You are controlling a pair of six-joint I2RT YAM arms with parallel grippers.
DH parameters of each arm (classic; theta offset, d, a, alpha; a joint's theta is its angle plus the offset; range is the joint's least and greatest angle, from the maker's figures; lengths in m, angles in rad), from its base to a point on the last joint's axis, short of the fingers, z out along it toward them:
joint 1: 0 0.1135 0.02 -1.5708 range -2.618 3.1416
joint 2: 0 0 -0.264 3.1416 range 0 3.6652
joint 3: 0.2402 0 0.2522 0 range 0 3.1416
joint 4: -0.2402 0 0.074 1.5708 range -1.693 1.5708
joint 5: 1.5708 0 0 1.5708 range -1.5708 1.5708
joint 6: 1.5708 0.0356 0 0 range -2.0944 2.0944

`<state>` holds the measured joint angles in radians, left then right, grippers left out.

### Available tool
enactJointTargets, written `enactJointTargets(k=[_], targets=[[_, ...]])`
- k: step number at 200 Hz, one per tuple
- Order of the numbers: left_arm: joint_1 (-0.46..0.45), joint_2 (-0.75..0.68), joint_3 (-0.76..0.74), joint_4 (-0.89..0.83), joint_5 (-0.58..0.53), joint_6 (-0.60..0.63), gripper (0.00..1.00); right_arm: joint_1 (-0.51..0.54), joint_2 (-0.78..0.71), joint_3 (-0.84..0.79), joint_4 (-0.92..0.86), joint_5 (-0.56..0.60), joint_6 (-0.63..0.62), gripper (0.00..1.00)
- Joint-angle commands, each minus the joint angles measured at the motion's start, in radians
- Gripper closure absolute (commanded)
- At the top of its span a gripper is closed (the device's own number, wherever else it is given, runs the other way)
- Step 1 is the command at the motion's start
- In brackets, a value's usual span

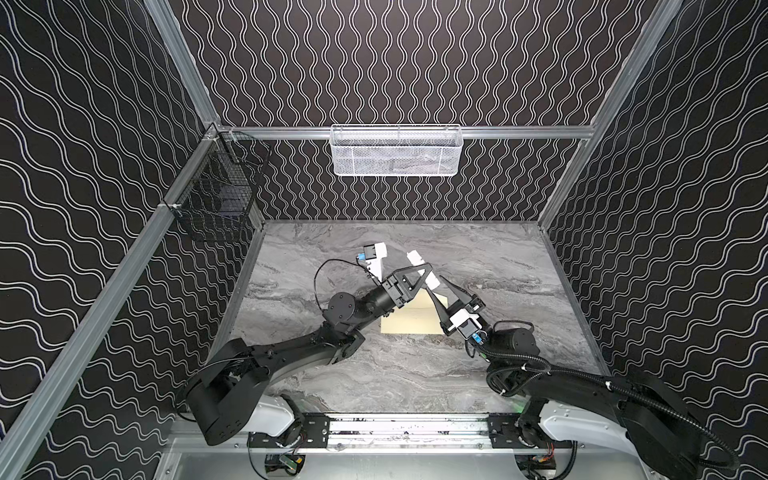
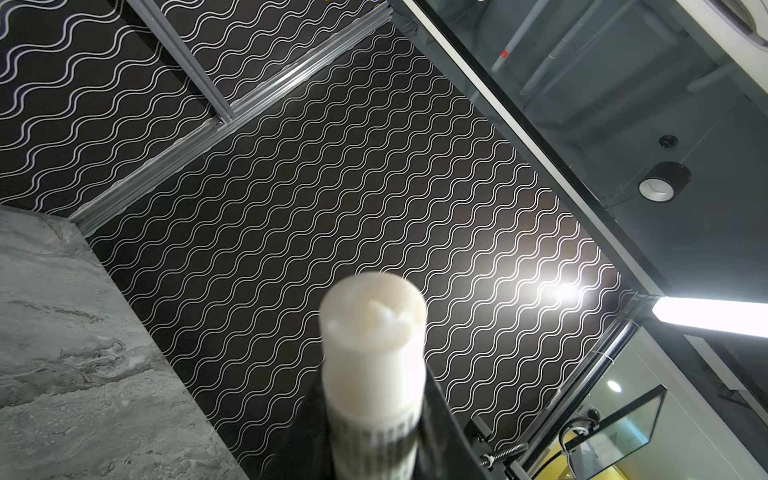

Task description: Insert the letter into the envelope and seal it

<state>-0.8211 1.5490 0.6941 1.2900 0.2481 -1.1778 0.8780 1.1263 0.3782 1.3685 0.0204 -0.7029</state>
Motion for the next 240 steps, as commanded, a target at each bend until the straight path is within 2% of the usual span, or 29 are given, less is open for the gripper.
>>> enactJointTargets(k=[1, 62, 82, 94, 118, 133, 144, 158, 175, 197, 240], targets=[[0.000, -0.006, 0.002, 0.012, 0.011, 0.013, 1.00, 0.001, 0.003, 0.010, 0.036, 0.009, 0.012, 0.60], [0.000, -0.009, 0.003, 0.013, 0.013, 0.023, 1.00, 0.013, -0.002, 0.022, -0.002, -0.012, 0.152, 0.77], [-0.001, 0.001, 0.013, 0.024, 0.024, 0.017, 1.00, 0.028, -0.011, 0.037, -0.029, -0.008, 0.290, 0.80], [-0.001, 0.002, 0.015, 0.027, 0.028, 0.019, 1.00, 0.039, -0.027, 0.058, -0.081, 0.003, 0.449, 0.80], [-0.001, -0.010, 0.014, 0.028, 0.028, 0.040, 1.00, 0.039, -0.030, 0.058, -0.076, -0.012, 0.891, 0.75], [-0.001, -0.020, 0.010, 0.029, 0.028, 0.057, 1.00, 0.039, -0.007, 0.030, 0.046, -0.028, 1.027, 0.75], [-0.001, -0.025, 0.006, 0.033, 0.026, 0.064, 1.00, 0.039, -0.001, 0.010, 0.119, -0.020, 1.094, 0.73], [-0.001, -0.026, -0.005, 0.049, 0.024, 0.063, 1.00, 0.037, -0.023, 0.002, 0.121, -0.019, 1.137, 0.67], [0.000, -0.031, -0.019, 0.061, 0.024, 0.070, 1.00, 0.024, -0.071, -0.004, 0.045, -0.022, 1.241, 0.56], [0.000, -0.050, -0.026, 0.046, 0.016, 0.094, 1.00, 0.003, -0.146, 0.009, -0.135, -0.058, 1.375, 0.48], [0.000, -0.017, -0.008, 0.085, 0.017, 0.089, 1.00, -0.006, -0.177, -0.014, -0.166, -0.044, 1.534, 0.36]])
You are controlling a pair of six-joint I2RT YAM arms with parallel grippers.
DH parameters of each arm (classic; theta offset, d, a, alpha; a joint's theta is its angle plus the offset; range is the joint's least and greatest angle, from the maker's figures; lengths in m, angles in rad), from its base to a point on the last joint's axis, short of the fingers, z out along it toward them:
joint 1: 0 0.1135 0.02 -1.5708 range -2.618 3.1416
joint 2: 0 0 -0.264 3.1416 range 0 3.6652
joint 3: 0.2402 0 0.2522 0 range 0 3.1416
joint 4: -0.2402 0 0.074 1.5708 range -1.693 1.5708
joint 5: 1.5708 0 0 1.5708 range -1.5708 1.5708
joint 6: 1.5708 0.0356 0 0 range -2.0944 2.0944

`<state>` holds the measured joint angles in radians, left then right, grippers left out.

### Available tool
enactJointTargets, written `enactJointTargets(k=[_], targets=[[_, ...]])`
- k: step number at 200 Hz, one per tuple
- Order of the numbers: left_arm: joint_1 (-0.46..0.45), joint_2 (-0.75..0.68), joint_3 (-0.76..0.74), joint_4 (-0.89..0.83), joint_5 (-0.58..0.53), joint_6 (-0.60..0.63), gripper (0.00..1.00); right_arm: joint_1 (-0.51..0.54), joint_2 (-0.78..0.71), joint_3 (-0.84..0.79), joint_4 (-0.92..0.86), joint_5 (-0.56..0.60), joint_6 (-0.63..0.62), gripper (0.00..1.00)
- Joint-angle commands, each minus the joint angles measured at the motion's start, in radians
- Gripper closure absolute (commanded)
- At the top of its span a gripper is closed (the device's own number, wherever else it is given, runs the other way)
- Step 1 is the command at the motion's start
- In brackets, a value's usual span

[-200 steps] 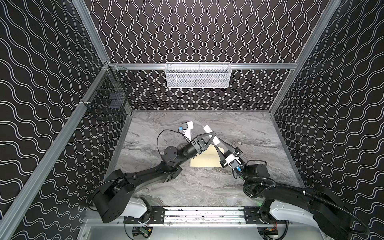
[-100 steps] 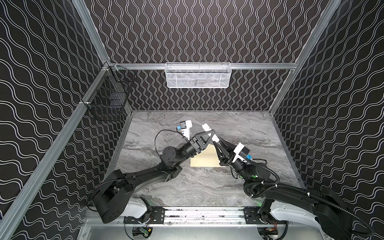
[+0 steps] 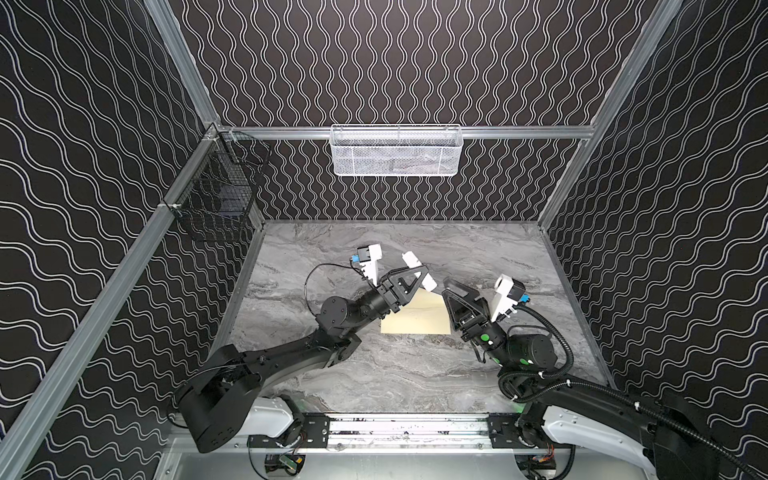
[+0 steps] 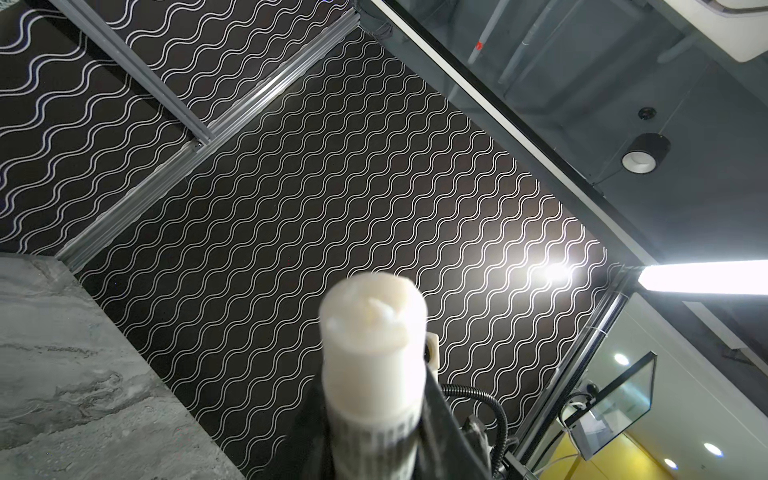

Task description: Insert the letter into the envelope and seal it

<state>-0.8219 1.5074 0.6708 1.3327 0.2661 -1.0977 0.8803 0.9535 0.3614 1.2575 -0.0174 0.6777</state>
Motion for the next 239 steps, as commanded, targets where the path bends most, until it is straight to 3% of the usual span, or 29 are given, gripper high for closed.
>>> enactJointTargets(k=[1, 47, 111, 181, 211, 239], targets=[[0.001, 0.025, 0.016, 0.044, -0.001, 0.008, 1.00, -0.009, -0.004, 0.004, -0.058, -0.007, 0.156, 0.36], [0.001, 0.075, 0.021, 0.140, 0.008, -0.030, 1.00, -0.040, 0.079, 0.085, -0.082, -0.123, 0.212, 0.33], [0.001, 0.047, 0.014, 0.116, 0.015, -0.011, 1.00, -0.084, 0.108, 0.128, -0.062, -0.205, 0.192, 0.55], [0.000, 0.043, 0.004, 0.123, 0.020, -0.009, 1.00, -0.083, 0.125, 0.165, -0.084, -0.242, 0.169, 0.58], [0.001, 0.041, 0.002, 0.126, 0.022, -0.009, 1.00, -0.084, 0.125, 0.168, -0.076, -0.244, 0.164, 0.68], [0.001, 0.038, 0.000, 0.119, 0.025, -0.006, 1.00, -0.083, 0.132, 0.177, -0.079, -0.252, 0.161, 0.71]])
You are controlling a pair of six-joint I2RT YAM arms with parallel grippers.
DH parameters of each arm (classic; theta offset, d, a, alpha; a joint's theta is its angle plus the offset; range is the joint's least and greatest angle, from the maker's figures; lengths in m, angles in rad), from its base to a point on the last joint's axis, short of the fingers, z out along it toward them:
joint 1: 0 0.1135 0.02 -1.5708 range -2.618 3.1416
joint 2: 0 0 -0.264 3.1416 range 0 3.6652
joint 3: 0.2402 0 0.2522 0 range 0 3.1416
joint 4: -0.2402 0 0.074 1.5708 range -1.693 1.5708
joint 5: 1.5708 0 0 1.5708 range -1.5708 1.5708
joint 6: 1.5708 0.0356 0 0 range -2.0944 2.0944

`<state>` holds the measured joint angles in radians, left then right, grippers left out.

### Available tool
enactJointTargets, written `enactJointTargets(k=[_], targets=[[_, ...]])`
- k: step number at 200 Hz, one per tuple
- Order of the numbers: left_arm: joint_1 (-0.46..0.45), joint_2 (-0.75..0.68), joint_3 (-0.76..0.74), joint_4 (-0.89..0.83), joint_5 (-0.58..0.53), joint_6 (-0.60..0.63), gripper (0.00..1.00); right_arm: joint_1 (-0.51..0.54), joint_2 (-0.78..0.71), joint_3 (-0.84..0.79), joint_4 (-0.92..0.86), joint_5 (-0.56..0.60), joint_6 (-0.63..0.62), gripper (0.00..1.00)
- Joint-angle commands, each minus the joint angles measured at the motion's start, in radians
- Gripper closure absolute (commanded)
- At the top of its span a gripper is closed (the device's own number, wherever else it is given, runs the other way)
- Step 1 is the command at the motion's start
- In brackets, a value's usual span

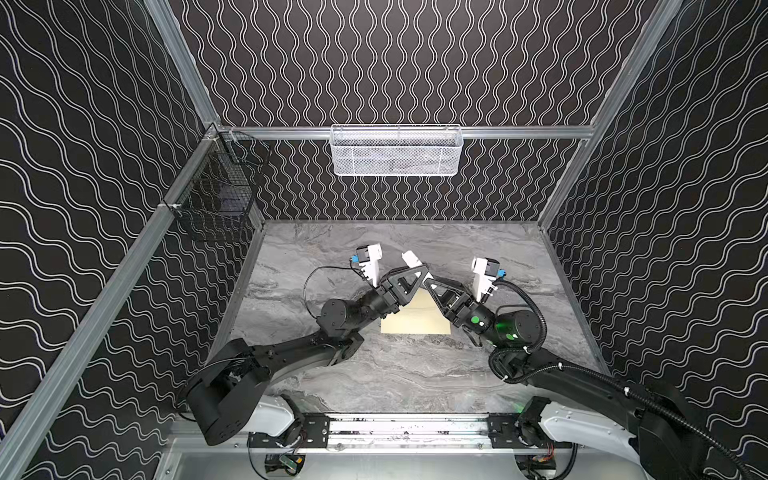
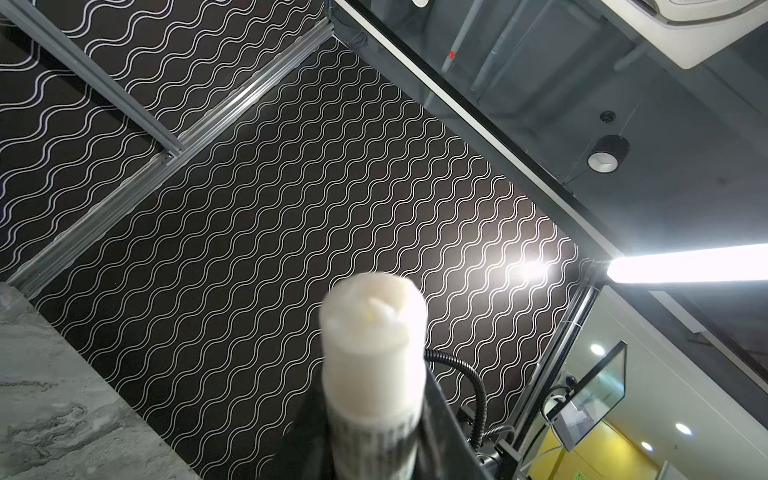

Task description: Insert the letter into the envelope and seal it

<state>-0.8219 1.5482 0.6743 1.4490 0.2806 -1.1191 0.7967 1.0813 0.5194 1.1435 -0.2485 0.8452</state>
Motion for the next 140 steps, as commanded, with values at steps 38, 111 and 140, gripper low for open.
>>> enactJointTargets(k=[38, 111, 140], targets=[[0.001, -0.010, -0.008, -0.003, 0.011, 0.030, 1.00, 0.001, 0.005, 0.029, 0.024, -0.031, -0.005, 0.76], [0.007, -0.045, -0.089, -0.013, -0.045, 0.136, 0.38, -0.026, -0.049, 0.008, -0.064, -0.010, -0.013, 0.86], [0.014, -0.074, -0.140, -0.033, -0.064, 0.197, 0.23, -0.056, -0.084, 0.007, -0.155, -0.030, -0.020, 0.88]])
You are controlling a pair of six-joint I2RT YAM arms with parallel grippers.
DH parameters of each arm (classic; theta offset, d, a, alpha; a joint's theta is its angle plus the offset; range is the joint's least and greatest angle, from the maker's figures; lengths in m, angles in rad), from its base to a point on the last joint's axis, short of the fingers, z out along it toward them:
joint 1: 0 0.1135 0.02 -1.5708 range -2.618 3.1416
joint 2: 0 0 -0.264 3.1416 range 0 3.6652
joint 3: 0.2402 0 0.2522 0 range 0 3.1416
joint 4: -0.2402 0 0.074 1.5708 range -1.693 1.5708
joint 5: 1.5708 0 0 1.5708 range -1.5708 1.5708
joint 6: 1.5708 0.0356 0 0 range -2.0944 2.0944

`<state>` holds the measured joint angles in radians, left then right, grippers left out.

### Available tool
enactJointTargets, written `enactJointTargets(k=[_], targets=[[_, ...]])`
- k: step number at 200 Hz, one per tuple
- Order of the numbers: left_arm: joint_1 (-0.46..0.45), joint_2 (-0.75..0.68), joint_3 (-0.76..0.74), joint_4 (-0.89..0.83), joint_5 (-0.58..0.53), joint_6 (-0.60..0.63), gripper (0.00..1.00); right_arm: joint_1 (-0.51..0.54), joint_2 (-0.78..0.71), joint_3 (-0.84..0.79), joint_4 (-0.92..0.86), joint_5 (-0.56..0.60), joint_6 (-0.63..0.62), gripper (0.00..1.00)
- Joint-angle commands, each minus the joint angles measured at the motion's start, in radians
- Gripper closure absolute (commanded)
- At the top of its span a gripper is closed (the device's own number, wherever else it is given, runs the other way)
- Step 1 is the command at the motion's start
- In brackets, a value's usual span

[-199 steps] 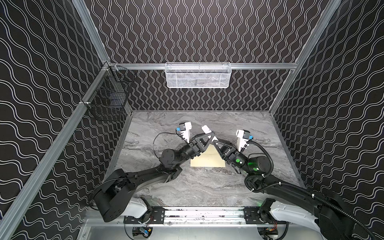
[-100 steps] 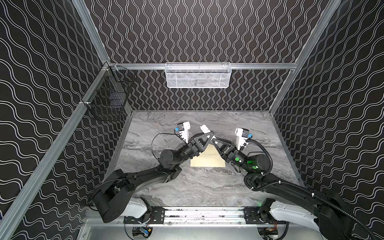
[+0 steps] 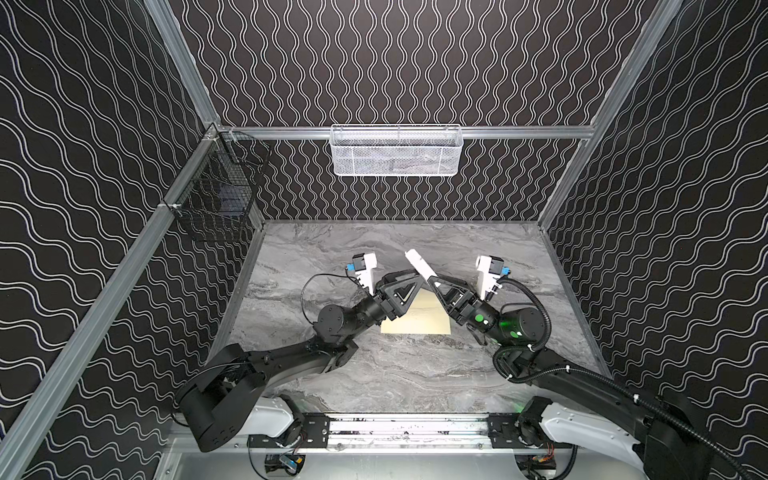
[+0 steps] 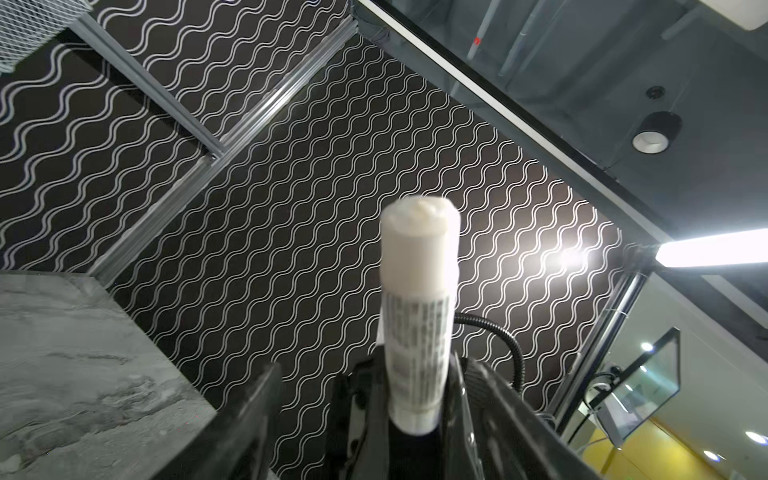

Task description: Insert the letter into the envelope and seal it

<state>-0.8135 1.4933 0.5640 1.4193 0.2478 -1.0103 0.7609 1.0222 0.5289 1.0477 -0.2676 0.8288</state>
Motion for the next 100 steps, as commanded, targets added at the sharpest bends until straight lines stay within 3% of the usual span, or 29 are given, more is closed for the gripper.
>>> enactJointTargets(k=[1, 25, 56, 100], targets=[[0.006, -0.021, -0.031, -0.003, -0.031, 0.090, 0.23, -0.023, -0.027, -0.003, -0.062, -0.011, -0.004, 0.88], [0.033, -0.105, -0.074, -0.114, 0.005, 0.258, 0.24, -0.085, -0.093, 0.007, -0.268, -0.042, -0.013, 0.89], [0.029, -0.342, -0.023, -0.650, 0.011, 0.585, 0.28, -0.174, -0.165, 0.117, -0.796, -0.096, -0.142, 0.96], [-0.044, -0.451, 0.169, -1.266, -0.107, 1.146, 0.34, -0.237, -0.210, 0.209, -1.168, -0.098, -0.286, 1.00]])
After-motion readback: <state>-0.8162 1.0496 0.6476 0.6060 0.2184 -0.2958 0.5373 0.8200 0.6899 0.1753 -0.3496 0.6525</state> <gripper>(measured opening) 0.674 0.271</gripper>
